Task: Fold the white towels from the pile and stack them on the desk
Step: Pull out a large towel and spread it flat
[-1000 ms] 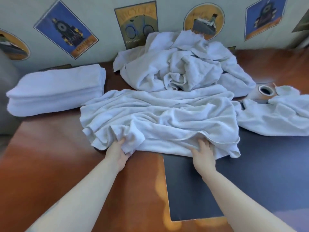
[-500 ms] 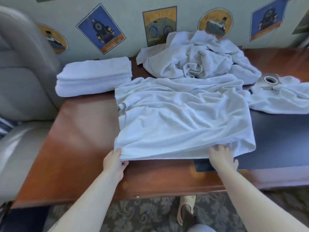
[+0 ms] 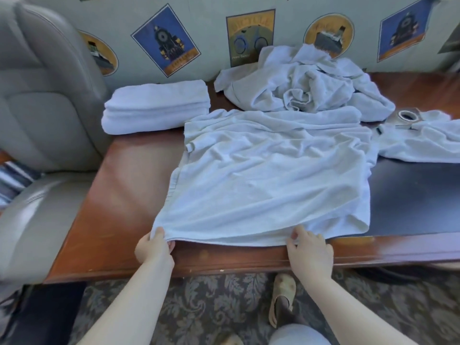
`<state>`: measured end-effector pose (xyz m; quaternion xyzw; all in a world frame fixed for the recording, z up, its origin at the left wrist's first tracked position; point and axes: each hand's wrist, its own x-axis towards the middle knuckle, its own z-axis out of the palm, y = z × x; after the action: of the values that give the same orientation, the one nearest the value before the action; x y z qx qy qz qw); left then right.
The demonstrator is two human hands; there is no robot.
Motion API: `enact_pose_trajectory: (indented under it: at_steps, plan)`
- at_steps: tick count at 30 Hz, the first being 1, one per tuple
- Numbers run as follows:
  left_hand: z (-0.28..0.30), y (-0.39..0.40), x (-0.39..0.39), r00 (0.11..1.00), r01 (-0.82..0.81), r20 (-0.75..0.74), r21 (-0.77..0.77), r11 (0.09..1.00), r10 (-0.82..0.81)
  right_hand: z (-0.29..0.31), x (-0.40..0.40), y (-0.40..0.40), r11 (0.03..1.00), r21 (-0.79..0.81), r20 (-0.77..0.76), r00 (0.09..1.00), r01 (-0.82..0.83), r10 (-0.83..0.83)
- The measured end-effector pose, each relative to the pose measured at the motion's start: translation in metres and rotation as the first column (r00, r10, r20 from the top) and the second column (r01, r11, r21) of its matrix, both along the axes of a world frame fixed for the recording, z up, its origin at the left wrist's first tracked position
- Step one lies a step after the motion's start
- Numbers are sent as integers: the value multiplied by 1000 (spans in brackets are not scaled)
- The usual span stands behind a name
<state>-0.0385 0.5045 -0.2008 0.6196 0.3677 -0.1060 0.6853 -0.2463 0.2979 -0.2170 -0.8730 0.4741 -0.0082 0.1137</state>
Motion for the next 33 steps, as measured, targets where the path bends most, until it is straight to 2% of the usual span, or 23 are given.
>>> enact_pose_trajectory:
  at_steps: [1,2,3,4,5,6,7,8,9,10,12,14,17,20,22,24,26,27,29,31,32,33]
  plan:
    - [-2,-5,-4,1000,8,19,84,996,-10,0,2,4,1000,-7,3,1000,2,-2]
    - [-3,-12,-10,997,45,52,265,963,-61,-1,6,7,1000,-25,13,1000,-5,5]
    - [-1,-19,-19,976,93,127,482,871,-175,-1,9,10,999,-46,41,999,-25,26]
    - [1,-27,-31,906,119,235,658,744,-353,-1,11,11,997,-53,82,995,-53,57]
    - [0,-35,-45,752,153,321,764,626,-575,-2,12,11,995,-39,123,987,-96,100]
    - [-3,-44,-59,540,220,341,825,520,-769,-3,12,10,989,-18,151,978,-146,147]
    - [-7,-54,-73,324,303,295,867,394,-899,-5,10,9,982,-5,152,970,-191,190]
    - [-14,-63,-85,136,369,218,894,254,-966,-6,7,9,975,-1,137,966,-223,221]
    - [-20,-72,-94,-2,403,151,905,138,-988,-7,4,8,970,-1,125,962,-243,241]
    - [-25,-80,-102,-80,428,107,901,63,-991,-8,1,7,967,4,124,959,-256,254]
    - [-30,-96,-109,-115,483,65,876,1,-991,-8,-3,5,957,46,176,945,-288,275]
    - [-31,-109,-109,-128,470,11,881,-51,-992,-7,-8,-2,951,132,295,927,-279,231]
    - [-27,-118,-101,-229,368,-124,907,-204,-966,-6,-21,-22,982,151,355,933,-111,51]
    - [-22,-119,-89,-314,307,-231,893,-329,-921,-4,-34,-49,997,53,210,975,58,-68]
    - [-16,-117,-83,-296,328,-271,872,-364,-916,-3,-46,-69,992,34,36,991,124,-125]
    - [-6,-124,-81,-225,387,-358,821,-420,-906,0,-56,-85,982,43,-90,980,182,-177]
    - [6,-147,-89,-222,380,-482,758,-530,-848,2,-60,-92,967,78,-122,965,243,-233]
    - [11,-163,-96,-243,385,-491,742,-548,-836,3,-60,-93,958,110,-94,962,264,-255]
    - [11,-196,-118,-297,486,-369,735,-472,-881,3,-60,-94,934,227,37,956,275,-291]
    - [8,-228,-141,-292,635,-186,695,-336,-938,6,-57,-106,859,446,248,888,250,-387]
    - [6,-242,-150,-268,668,-125,690,-277,-955,8,-55,-114,776,594,350,800,212,-487]
    - [2,-254,-157,-243,673,-89,702,-234,-966,12,-51,-122,635,757,418,635,151,-649]
